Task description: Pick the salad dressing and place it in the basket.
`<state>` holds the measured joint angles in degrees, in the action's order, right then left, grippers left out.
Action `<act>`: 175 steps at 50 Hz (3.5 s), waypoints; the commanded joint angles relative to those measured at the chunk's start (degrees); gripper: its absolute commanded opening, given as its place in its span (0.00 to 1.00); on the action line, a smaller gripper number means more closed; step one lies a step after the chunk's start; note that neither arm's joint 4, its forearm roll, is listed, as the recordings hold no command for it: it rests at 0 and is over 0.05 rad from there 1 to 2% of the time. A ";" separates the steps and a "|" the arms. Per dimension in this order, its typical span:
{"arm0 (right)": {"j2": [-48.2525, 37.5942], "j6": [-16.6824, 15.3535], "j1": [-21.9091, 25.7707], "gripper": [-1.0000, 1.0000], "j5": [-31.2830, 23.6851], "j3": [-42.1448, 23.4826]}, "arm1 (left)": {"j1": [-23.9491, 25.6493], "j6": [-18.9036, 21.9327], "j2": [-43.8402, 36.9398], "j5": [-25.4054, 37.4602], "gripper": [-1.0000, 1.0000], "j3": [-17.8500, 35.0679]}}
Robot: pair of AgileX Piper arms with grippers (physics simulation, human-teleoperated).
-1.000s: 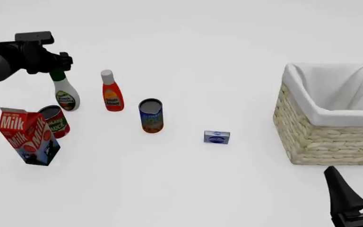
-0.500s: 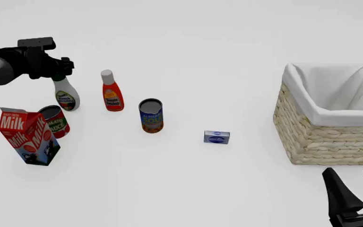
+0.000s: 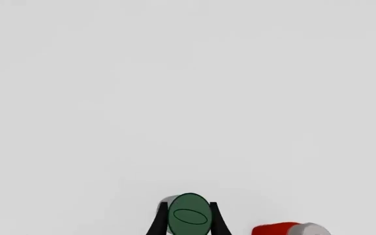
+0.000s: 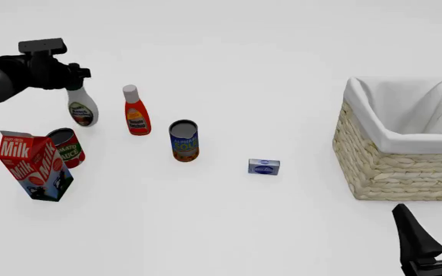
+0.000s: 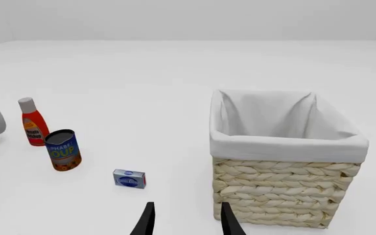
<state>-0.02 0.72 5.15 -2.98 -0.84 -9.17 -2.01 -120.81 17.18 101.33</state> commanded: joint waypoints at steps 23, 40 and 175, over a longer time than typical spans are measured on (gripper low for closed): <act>0.00 0.09 0.46 1.00 0.19 0.45 | 11.11 6.96 26.64 3.73 0.00 0.09; 0.00 0.51 1.07 1.00 0.55 0.42 | 36.58 10.19 40.80 5.26 0.00 -10.53; -43.54 -9.95 34.00 1.00 -11.64 -36.35 | 72.62 2.63 36.68 -3.52 0.00 -26.39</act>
<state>-39.53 -9.95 36.81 -16.85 -36.96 62.74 -0.61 -84.76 13.66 74.64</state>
